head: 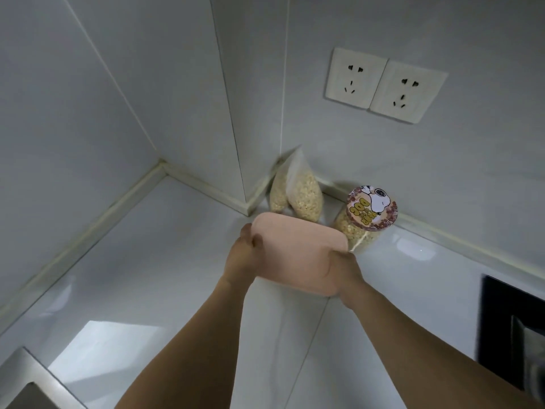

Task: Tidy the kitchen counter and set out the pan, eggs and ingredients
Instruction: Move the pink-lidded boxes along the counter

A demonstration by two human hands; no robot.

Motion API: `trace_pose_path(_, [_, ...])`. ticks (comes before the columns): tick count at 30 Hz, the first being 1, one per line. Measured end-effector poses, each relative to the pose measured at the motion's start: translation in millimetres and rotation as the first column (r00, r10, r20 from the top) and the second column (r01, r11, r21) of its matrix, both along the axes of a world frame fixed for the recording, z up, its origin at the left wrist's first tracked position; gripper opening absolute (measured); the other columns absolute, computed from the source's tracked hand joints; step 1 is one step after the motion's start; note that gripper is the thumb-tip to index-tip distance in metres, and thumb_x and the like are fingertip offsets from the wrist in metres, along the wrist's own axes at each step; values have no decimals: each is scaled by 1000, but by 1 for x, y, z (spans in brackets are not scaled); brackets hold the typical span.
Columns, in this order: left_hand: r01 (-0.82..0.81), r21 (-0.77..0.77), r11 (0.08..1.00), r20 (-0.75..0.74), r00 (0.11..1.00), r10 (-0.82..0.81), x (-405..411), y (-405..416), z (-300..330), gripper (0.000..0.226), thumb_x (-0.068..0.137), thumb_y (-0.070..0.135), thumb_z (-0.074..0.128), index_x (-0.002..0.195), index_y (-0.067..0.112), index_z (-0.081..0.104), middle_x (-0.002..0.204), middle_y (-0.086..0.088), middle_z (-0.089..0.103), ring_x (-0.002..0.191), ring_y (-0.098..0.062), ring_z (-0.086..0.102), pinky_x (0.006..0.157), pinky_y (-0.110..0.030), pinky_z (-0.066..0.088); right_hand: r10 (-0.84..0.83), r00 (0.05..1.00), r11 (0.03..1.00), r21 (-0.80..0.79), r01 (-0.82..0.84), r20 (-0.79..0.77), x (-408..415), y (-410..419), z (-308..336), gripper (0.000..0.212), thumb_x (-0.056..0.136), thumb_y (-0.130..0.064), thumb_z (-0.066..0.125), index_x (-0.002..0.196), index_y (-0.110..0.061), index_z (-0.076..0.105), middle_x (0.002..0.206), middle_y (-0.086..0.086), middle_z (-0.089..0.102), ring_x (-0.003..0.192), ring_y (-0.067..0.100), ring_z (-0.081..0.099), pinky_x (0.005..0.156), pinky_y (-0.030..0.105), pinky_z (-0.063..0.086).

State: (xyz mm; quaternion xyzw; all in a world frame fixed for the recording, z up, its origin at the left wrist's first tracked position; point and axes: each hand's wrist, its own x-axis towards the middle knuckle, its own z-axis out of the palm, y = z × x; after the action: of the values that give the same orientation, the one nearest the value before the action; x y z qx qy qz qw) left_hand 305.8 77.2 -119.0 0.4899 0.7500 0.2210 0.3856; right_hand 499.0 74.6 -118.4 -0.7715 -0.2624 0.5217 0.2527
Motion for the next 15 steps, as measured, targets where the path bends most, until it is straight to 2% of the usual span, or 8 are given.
trace_pose_path(2, [-45,-1,999,55,997,45,1,0,-3,42,103,31,34,143,19,36,131,-14,54,116,-36,52,88,-35,39,-37,999,999,-9,37,2,1,4,-3,36,89,-10,40,121,-1,54,93,12,58,71,23,52,59,28,39])
trace_pose_path(4, [-83,7,997,92,992,82,2,2,-6,40,102,29,36,140,17,41,129,-13,56,114,-35,53,86,-34,39,-69,998,998,-16,68,-16,2,5,-7,34,89,-12,41,119,-2,54,88,11,58,68,22,51,63,29,39])
trace_pose_path(7, [-145,1,989,155,977,143,3,3,-3,38,101,26,38,136,15,48,127,-11,58,114,-33,53,90,-37,42,-101,992,995,-16,100,-71,1,4,-6,31,90,-15,42,116,-6,55,91,11,59,76,26,54,70,34,40])
trace_pose_path(11, [-199,-24,980,290,937,197,-1,-7,5,48,90,36,41,131,14,54,125,-11,60,113,-33,55,96,-47,47,-110,986,994,-5,110,-126,1,-2,6,32,90,-20,42,116,-12,59,105,12,62,96,33,57,75,38,45])
trace_pose_path(15, [-252,-46,967,355,900,252,2,-28,19,36,98,24,43,132,15,53,123,-7,58,112,-30,53,98,-46,45,-85,989,994,57,93,-124,3,-17,23,35,93,-26,40,122,-14,55,115,9,59,102,30,54,85,37,44])
